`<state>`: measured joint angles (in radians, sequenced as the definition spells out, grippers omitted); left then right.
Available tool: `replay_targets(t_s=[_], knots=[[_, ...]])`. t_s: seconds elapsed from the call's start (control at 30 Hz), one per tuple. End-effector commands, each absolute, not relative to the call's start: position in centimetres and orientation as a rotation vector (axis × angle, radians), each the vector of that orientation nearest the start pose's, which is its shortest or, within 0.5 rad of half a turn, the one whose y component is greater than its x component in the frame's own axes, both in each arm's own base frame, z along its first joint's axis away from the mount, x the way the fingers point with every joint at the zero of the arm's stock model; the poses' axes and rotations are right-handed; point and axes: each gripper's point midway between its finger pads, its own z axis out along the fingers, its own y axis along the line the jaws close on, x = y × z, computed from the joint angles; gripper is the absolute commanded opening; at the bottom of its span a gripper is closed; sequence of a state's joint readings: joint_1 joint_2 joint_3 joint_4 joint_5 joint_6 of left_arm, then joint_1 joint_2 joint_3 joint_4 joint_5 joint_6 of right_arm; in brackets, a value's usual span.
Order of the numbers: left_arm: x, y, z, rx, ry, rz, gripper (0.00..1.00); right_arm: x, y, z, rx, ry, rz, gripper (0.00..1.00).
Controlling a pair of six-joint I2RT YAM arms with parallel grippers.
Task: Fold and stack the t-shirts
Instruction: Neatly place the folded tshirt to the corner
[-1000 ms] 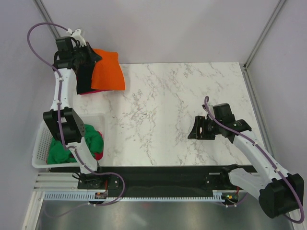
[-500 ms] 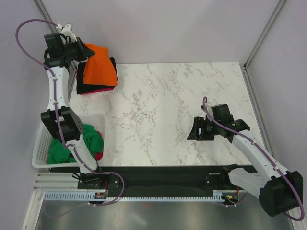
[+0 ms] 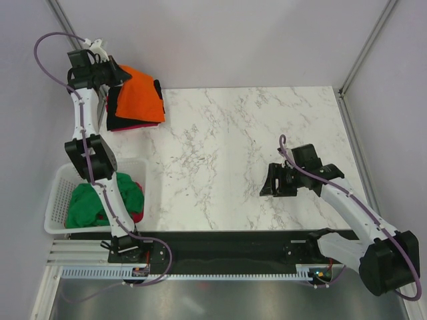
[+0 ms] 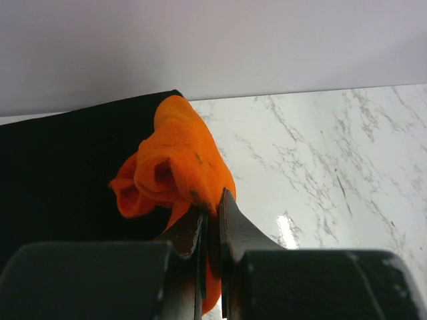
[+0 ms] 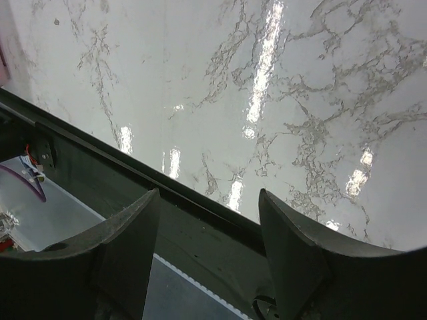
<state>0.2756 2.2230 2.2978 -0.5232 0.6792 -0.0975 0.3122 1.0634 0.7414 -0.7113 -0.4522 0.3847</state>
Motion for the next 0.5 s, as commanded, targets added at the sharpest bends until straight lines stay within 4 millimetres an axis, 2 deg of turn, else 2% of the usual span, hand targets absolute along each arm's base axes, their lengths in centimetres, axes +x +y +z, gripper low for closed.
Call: replay_targets(t_s=[0.0,0.03,0.07,0.1,0.13,0.2,0.27,0.3,0.33,0.4,0.43,0.47], knots=[[61.6,6.9,27.8,0.123,1.904,-0.486,0.02,19.0,15.7,10.5,-0.093,2.676,0.828,0.68],[62.3,7.4,25.8,0.106,1.931,-0.48,0.02,19.0,15.7,10.4,-0.087,2.685,0.827,0.68],[62.7,7.6,25.9,0.107,1.922,-0.466,0.02,18.9,15.7,10.1,-0.084,2.7,0.824,0.68],[63.2,8.0,25.2,0.102,1.929,-0.451,0.02,18.9,15.8,9.9,-0.084,2.708,0.824,0.68],[63.9,8.8,23.6,0.074,1.951,-0.421,0.02,19.0,15.7,9.7,-0.076,2.718,0.82,0.68],[64.6,9.9,23.1,0.053,1.945,-0.371,0.02,18.8,15.7,9.2,-0.071,2.747,0.82,0.68],[65.4,12.5,21.5,-0.036,1.962,-0.274,0.02,18.7,15.8,8.9,-0.066,2.763,0.824,0.68],[65.7,13.5,21.4,-0.076,1.956,-0.239,0.04,18.7,15.8,8.8,-0.067,2.767,0.827,0.68],[65.8,15.7,20.8,-0.156,1.964,-0.14,0.19,18.7,15.8,8.6,-0.066,2.77,0.827,0.68],[65.5,17.5,19.7,-0.241,1.982,-0.081,0.49,18.7,15.9,8.2,-0.06,2.788,0.831,0.68],[65.3,18.4,19.5,-0.292,1.984,-0.059,0.8,18.7,16.0,8.1,-0.057,2.789,0.834,0.68],[64.9,18.8,19.9,-0.326,1.979,-0.073,0.92,18.8,16.0,7.8,-0.052,2.797,0.835,0.68]])
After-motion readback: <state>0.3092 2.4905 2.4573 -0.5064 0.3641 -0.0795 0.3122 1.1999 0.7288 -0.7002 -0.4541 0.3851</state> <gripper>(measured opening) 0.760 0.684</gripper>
